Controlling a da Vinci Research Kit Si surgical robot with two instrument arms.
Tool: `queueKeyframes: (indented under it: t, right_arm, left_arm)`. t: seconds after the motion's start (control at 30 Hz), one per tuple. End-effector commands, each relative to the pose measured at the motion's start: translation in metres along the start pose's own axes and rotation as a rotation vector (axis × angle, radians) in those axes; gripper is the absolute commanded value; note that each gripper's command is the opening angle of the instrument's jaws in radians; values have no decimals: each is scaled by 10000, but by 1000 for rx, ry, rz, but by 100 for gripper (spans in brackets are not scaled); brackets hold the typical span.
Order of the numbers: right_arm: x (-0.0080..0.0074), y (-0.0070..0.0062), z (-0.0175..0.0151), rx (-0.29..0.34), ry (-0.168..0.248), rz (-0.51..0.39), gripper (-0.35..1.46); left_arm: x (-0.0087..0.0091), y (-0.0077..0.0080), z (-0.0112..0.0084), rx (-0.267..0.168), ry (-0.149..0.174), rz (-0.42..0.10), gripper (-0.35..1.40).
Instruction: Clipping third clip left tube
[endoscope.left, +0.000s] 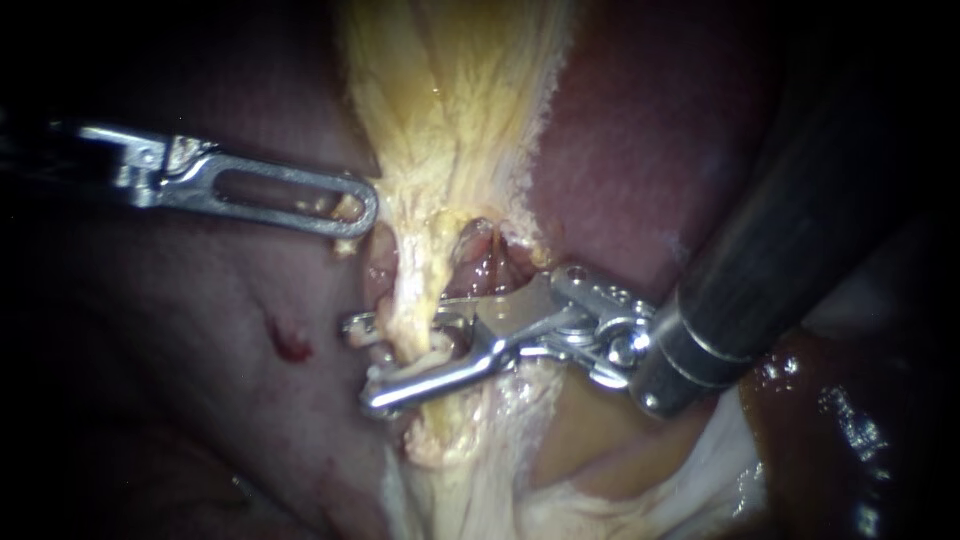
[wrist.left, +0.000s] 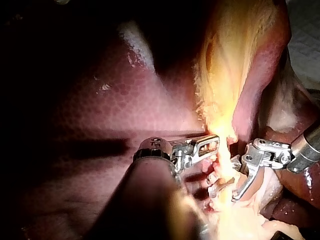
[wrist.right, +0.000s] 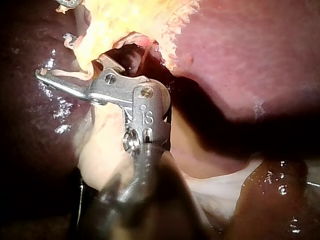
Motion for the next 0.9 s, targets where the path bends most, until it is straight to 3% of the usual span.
queueKeyframes:
  t: [0.03,0.2,0.37,0.9]
  right_arm:
    - [3,-1,-1,1,7,3,48]
    - [16,-2,-8,6,40,14,48]
    - [24,-1,-12,-58,64,22,48]
    - [27,-1,-12,-85,75,25,48]
  left_arm:
    - [0,0,0,0,0,0,-35]
    - [0,0,0,0,0,0,-35]
    - [0,0,0,0,0,0,-35]
    - [0,0,0,0,0,0,-35]
